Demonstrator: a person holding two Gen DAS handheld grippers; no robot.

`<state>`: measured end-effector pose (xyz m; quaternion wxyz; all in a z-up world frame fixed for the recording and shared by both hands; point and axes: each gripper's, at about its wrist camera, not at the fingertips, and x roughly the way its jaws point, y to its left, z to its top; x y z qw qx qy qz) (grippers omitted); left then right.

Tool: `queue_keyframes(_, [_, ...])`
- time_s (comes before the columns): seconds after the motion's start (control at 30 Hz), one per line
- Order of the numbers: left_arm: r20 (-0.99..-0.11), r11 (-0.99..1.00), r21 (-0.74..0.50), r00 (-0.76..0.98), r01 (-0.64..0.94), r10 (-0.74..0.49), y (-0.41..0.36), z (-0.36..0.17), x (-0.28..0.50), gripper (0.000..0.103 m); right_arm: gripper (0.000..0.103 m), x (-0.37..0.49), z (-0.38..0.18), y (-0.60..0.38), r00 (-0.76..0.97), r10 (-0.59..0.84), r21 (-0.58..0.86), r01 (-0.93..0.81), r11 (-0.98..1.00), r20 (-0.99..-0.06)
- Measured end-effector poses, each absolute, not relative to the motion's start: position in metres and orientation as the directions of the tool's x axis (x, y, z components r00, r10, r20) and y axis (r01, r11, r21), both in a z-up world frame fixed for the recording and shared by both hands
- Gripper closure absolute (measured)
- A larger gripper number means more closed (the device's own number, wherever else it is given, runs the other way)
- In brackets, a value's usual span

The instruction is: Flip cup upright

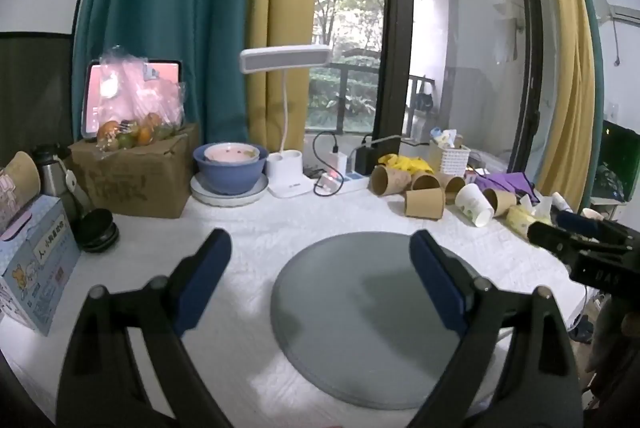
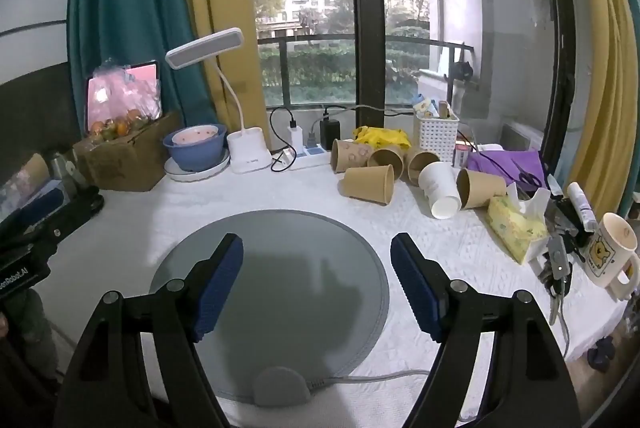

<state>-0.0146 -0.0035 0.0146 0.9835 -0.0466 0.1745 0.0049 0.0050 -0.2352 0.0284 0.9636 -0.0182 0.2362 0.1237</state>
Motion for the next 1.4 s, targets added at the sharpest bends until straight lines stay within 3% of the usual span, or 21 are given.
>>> queue_keyframes(1.4, [-0.347, 0.995, -0.093, 0.938, -0.024, -0.01, -0.0022, 0.0134, -0.0177, 0.011, 0.024, 0.0031, 0.0328, -0.2323, 0.857, 0.238, 0.028, -0.254, 0.967, -0.457])
